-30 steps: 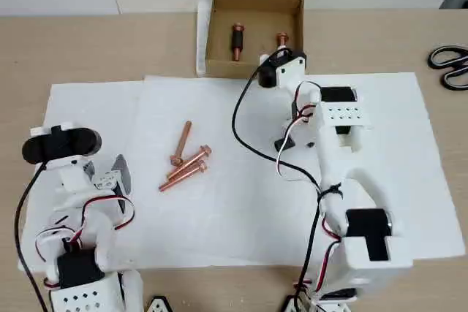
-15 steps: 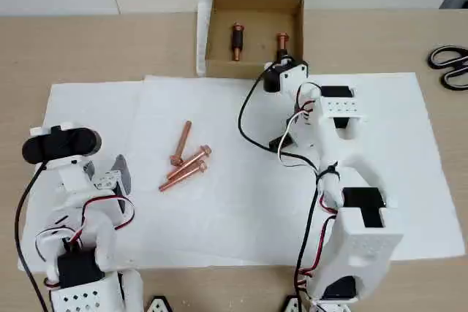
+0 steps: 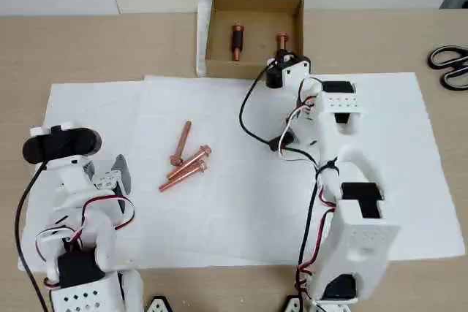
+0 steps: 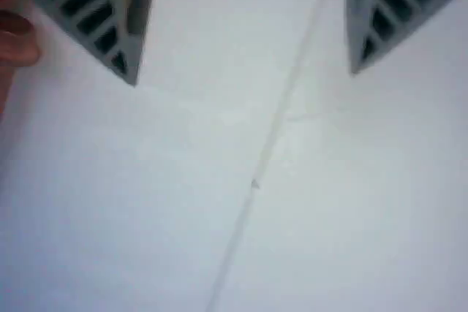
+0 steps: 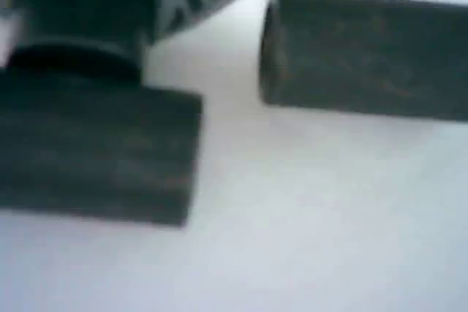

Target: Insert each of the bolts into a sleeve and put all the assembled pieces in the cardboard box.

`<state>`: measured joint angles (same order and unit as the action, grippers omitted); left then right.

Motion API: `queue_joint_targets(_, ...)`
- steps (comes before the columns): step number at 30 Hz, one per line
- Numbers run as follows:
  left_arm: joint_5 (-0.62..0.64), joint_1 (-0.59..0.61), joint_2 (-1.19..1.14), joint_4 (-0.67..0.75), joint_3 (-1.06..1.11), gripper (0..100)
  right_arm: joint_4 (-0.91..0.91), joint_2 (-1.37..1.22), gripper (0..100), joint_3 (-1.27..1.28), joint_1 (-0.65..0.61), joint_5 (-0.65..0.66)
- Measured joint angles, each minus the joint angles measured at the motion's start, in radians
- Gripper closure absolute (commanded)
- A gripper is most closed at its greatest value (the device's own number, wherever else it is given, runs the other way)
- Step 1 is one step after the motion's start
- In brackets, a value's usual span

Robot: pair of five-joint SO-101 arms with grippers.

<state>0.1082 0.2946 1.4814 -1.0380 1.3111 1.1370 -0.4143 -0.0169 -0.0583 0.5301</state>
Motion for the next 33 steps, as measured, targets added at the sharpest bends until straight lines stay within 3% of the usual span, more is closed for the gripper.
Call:
queue_joint_targets(7, 0.000, 0.000, 0.000, 0.000, 0.000, 82, 0.196, 0.031, 99.5, -0.078, -0.009, -0.002)
queue_joint_targets(15, -0.002, 0.000, 0.000, -0.014, -0.002, 82, 0.381, 0.273, 99.5, -0.133, -0.072, -0.080)
queue_joint_targets(20, -0.092, 0.000, -0.041, -0.106, -0.127, 82, 0.493, 0.413, 99.5, -0.133, -0.100, -0.133)
queue_joint_targets(27, -0.138, -0.018, -0.483, -0.186, -0.488, 82, 0.559, 0.494, 99.5, -0.133, -0.097, -0.183)
queue_joint_targets(29, -0.169, -0.063, -0.643, -0.229, -0.595, 82, 0.560, 0.499, 99.5, -0.133, -0.097, -0.196)
queue_joint_targets(33, -0.350, -0.222, -0.888, -0.327, -0.744, 82, 0.560, 0.499, 99.5, -0.133, -0.097, -0.199)
